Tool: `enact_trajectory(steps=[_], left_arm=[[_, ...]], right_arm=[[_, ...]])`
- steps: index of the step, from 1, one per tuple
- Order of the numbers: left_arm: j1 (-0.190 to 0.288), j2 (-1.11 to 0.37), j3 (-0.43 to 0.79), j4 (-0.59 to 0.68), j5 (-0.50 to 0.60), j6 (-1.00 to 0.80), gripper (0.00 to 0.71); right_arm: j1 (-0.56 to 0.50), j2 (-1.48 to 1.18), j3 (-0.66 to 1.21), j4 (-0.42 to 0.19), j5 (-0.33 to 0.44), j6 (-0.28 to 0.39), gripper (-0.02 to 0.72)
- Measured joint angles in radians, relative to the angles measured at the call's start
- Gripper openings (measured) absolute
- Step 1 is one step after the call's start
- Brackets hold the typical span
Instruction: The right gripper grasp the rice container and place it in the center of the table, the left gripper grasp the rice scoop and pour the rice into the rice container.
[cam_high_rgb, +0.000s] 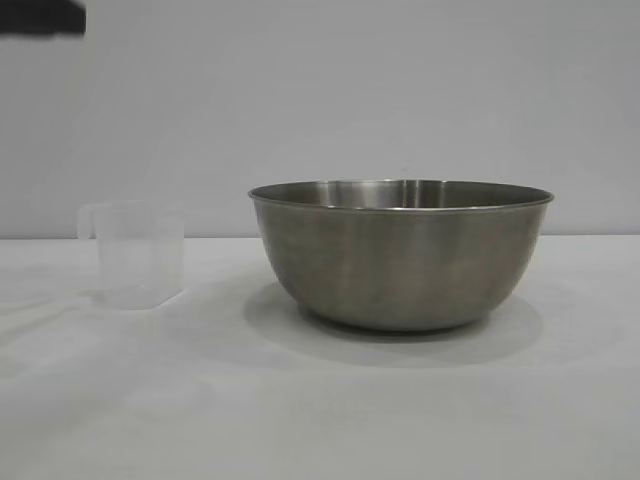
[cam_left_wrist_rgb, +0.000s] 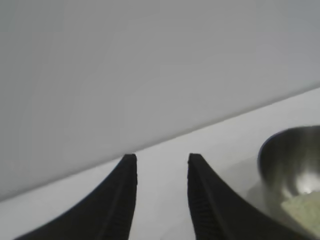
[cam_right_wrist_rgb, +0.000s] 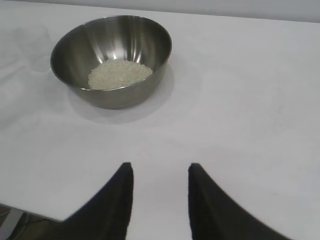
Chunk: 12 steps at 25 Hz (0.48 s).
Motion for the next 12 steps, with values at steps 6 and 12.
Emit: enact_trajectory(steps=[6,12], left_arm=[[0.000,-0.330,0.011,0.257,0.395,-0.318,0.205],[0.000,-0.556,0.011,0.788,0.593,-0.959,0.205]], right_arm=[[0.000,0.000,0.000,0.000,0.000,0.000,0.256],[0.000,0.000,0.000,0.004,0.000,0.000,0.256]])
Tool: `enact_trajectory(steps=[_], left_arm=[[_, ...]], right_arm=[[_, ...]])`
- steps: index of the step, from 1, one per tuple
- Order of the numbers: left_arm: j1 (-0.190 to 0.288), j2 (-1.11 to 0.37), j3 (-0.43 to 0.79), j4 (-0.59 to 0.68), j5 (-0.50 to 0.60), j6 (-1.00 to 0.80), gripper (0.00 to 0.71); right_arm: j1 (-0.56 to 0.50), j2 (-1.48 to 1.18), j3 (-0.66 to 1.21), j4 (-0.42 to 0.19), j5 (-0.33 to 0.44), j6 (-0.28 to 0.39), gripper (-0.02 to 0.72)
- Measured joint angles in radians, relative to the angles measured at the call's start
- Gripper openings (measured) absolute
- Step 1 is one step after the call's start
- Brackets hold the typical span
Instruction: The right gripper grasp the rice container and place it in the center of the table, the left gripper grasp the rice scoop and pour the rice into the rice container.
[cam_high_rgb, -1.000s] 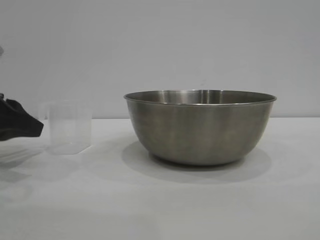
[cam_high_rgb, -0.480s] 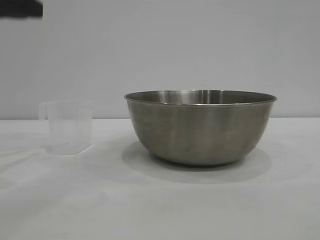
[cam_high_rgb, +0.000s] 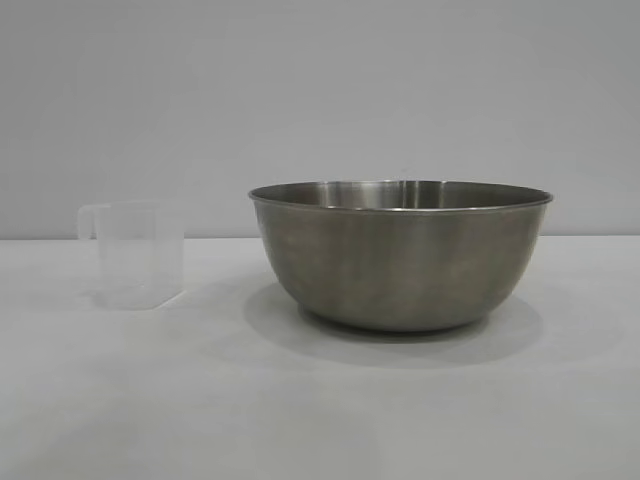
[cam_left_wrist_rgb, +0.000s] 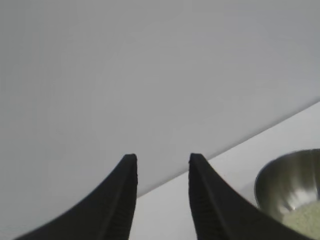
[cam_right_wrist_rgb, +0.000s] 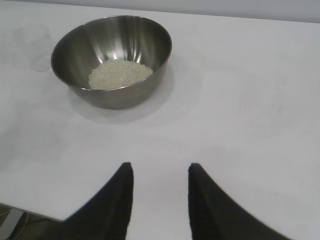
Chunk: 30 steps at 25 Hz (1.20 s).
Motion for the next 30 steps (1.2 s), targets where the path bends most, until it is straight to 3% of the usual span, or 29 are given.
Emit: enact_trajectory(steps=[2,4,7,12,22,26,30], left_arm=[[0.000,-0.053,0.000,0.248,-0.016,-0.237,0.205],[0.000,-0.099,0.000,0.397,-0.070,-0.417,0.205],[0.000,-0.144,0.000,0.471,-0.173,-0.557,0.205],[0.000,-0.163,0.000,0.475,-0.253,-0.662,0.205],[0.000,-0.165,0.000,0.475,-0.267,-0.470,0.205],[0.000,-0.165,-0.002,0.475,-0.136,-0.264,0.205],[0.000,-0.165,-0.038,0.475,0.087,-0.014,0.205]], right_arm=[[0.000,0.000,0.000,0.000,0.000,0.002,0.256],[0.000,0.000,0.000,0.000,0.000,0.002,0.256],[0.000,0.000,0.000,0.000,0.000,0.002,0.256],[0.000,0.000,0.000,0.004,0.000,0.002,0.256],[0.000,0.000,0.000,0.004,0.000,0.002,0.256],[0.000,0.000,0.000,0.004,0.000,0.002,0.256],[0.000,0.000,0.000,0.004,0.000,0.002,0.256]])
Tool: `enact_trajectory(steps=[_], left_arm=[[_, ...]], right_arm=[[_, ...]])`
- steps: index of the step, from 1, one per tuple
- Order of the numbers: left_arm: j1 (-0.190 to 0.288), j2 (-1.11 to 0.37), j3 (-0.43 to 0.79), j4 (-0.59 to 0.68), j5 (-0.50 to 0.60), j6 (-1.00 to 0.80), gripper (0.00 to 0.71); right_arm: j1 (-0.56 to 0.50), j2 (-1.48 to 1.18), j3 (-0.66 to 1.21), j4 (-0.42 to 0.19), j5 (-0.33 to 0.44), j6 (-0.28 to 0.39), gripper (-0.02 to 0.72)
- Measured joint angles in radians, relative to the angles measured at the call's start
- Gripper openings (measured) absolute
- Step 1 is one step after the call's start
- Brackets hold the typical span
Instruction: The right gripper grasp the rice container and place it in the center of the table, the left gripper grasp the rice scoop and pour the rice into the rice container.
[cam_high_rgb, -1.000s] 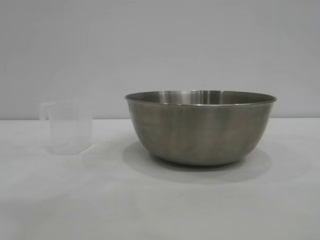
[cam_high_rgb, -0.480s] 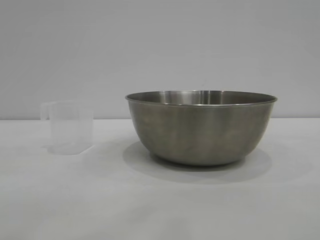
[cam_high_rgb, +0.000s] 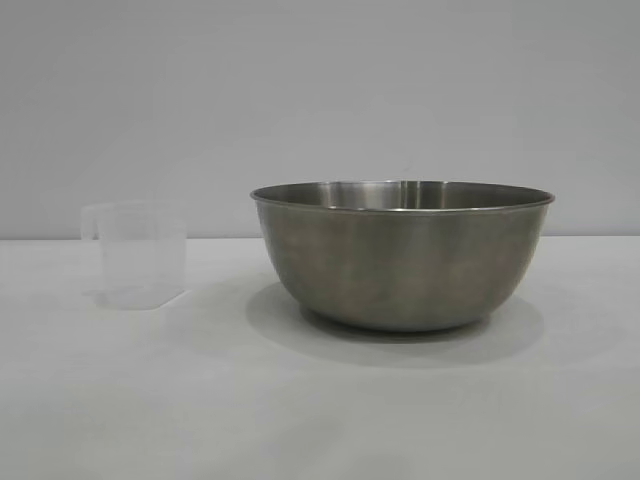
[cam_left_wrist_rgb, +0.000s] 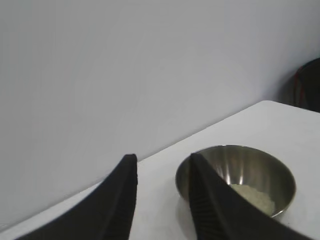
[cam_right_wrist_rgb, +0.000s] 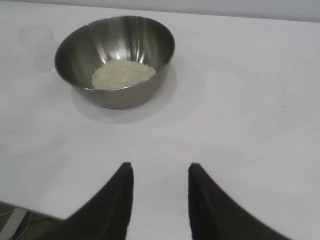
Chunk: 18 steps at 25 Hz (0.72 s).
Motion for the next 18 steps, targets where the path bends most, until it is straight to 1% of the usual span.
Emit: enact_trajectory(steps=[1,2,3,4,5,6,7,8,9,10,11,12,13,14,15,18], left_arm=[[0.000,0.000,-0.005,-0.007,0.076,0.024,0.205],[0.000,0.000,-0.011,-0.054,0.161,0.041,0.205],[0.000,0.000,-0.016,-0.140,0.242,0.059,0.205],[0.000,0.000,-0.024,-0.265,0.353,0.101,0.205],[0.000,0.000,-0.034,-0.398,0.475,0.178,0.205],[0.000,-0.002,-0.051,-0.583,0.599,0.266,0.205],[0.001,-0.002,-0.071,-0.776,0.689,0.397,0.205],[0.001,-0.004,-0.086,-0.935,0.761,0.541,0.205],[0.001,-0.008,-0.095,-1.119,0.799,0.689,0.205],[-0.008,-0.017,-0.100,-1.293,0.814,0.816,0.205],[-0.019,-0.029,-0.104,-1.447,0.822,0.963,0.205],[-0.030,-0.050,-0.104,-1.554,0.835,1.087,0.205],[-0.034,-0.080,-0.104,-1.649,0.853,1.163,0.205],[-0.035,-0.110,-0.104,-1.706,0.873,1.217,0.205],[-0.036,-0.154,-0.104,-1.736,0.899,1.243,0.205],[-0.036,-0.298,-0.104,-1.748,0.982,1.252,0.205]], right_arm=[[0.000,0.000,0.000,0.000,0.000,0.000,0.256],[0.000,0.000,0.000,0.000,0.000,0.000,0.256],[0.000,0.000,0.000,0.000,0.000,0.000,0.256],[0.000,0.000,0.000,0.000,0.000,0.000,0.256],[0.000,0.000,0.000,0.000,0.000,0.000,0.256],[0.000,0.000,0.000,0.000,0.000,0.000,0.256],[0.000,0.000,0.000,0.000,0.000,0.000,0.256],[0.000,0.000,0.000,0.000,0.000,0.000,0.256],[0.000,0.000,0.000,0.001,0.000,0.000,0.256],[0.000,0.000,0.000,0.001,0.000,0.000,0.256],[0.000,0.000,0.000,0.001,0.000,0.000,0.256],[0.000,0.000,0.000,0.001,0.000,0.000,0.256],[0.000,0.000,0.000,0.001,0.000,0.000,0.256],[0.000,0.000,0.000,0.001,0.000,0.000,0.256],[0.000,0.000,0.000,0.001,0.000,0.000,0.256],[0.000,0.000,0.000,0.001,0.000,0.000,0.256]])
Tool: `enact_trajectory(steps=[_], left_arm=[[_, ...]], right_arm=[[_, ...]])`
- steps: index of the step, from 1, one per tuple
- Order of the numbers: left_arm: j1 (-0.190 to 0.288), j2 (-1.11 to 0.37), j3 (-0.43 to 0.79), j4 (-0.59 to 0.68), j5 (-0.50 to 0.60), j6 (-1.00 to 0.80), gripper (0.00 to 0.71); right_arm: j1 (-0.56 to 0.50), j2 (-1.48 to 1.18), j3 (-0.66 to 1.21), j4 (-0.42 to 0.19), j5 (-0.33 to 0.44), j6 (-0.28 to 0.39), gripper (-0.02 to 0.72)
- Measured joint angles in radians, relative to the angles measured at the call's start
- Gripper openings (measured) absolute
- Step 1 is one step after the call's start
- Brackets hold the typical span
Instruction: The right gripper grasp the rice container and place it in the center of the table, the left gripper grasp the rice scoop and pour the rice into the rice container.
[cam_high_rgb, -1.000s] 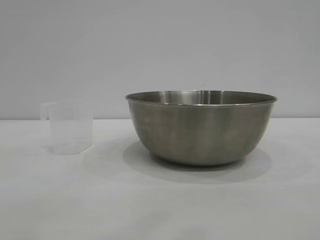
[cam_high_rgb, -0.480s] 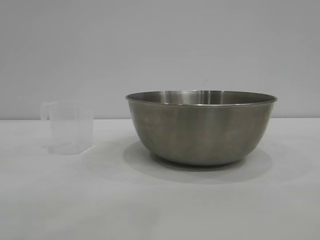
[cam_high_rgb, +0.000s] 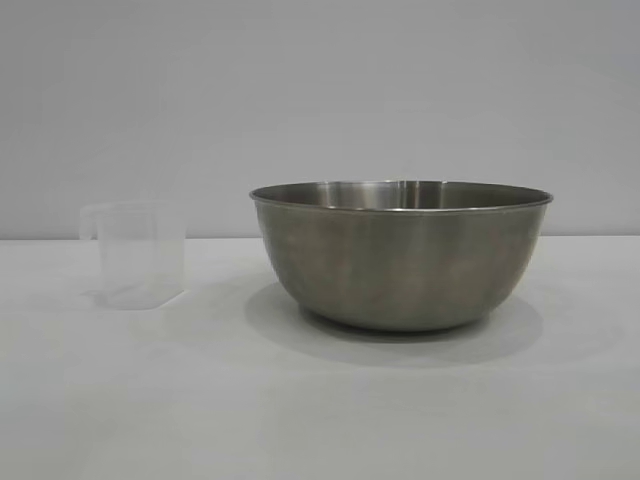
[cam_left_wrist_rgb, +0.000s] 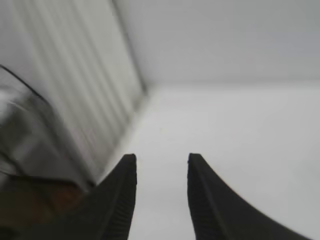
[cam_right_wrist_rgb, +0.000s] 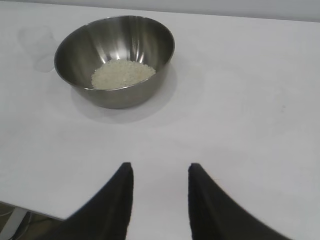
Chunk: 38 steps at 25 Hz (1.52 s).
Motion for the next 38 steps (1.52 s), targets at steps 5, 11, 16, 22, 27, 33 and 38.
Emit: enact_trajectory(steps=[5,11,16,22,27,33,38], left_arm=[[-0.004,-0.092,0.010,-0.019,0.153,0.000,0.205],[-0.004,-0.092,0.033,-0.046,0.199,0.000,0.205],[-0.004,-0.092,0.043,-0.041,0.216,-0.007,0.205],[-0.004,-0.092,0.043,-0.028,0.217,-0.011,0.205],[-0.004,-0.092,0.043,-0.028,0.217,-0.011,0.205],[-0.004,-0.092,0.043,-0.027,0.217,-0.011,0.253],[-0.004,-0.092,0.043,-0.027,0.217,-0.011,0.253]], right_arm=[[0.000,0.000,0.000,0.001,0.000,0.000,0.256],[0.000,0.000,0.000,0.002,0.000,0.000,0.256],[0.000,0.000,0.000,0.002,0.000,0.000,0.256],[0.000,0.000,0.000,0.002,0.000,0.000,0.256],[0.000,0.000,0.000,0.002,0.000,0.000,0.256],[0.000,0.000,0.000,0.002,0.000,0.000,0.256],[0.000,0.000,0.000,0.002,0.000,0.000,0.256]])
